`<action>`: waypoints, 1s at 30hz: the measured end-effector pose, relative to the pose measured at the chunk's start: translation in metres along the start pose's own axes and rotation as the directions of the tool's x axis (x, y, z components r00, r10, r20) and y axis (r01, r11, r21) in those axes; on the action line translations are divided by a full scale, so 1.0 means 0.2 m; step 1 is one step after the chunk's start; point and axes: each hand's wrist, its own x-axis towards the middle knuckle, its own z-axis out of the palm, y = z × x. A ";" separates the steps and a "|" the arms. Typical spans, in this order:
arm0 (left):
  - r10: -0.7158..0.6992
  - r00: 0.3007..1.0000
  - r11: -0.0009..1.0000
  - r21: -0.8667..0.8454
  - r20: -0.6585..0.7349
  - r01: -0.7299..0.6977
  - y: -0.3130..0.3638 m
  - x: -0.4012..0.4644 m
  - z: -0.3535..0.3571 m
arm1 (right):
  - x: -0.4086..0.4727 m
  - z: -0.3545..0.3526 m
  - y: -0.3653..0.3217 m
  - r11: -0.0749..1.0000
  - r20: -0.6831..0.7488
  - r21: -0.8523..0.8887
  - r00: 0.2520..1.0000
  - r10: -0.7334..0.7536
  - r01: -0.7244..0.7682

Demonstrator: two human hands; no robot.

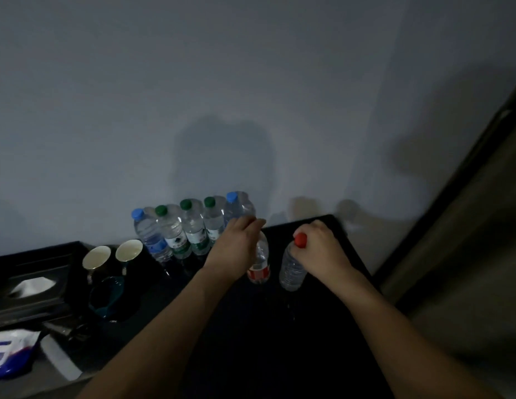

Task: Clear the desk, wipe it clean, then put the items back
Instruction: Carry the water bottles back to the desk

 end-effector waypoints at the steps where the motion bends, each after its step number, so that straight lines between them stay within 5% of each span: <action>1: -0.002 1.000 1.000 -0.006 0.010 0.002 -0.04 0.07 0.04 | 0.08 0.02 0.01 1.000 0.010 0.005 1.000 0.007 -0.008; 7: 0.008 0.992 1.000 0.028 0.128 -0.012 -0.31 0.42 0.29 | 0.59 0.20 0.07 0.998 0.114 -0.057 0.993 -0.033 0.039; 18: -0.003 1.000 0.988 0.153 -0.002 0.003 -0.54 0.72 0.56 | 1.21 0.55 0.12 0.992 0.073 0.028 0.990 -0.123 0.121; 30: -0.203 0.975 0.965 0.148 -0.095 0.216 -0.30 0.27 0.19 | 0.77 0.25 0.04 0.983 0.100 0.041 0.978 -0.181 0.178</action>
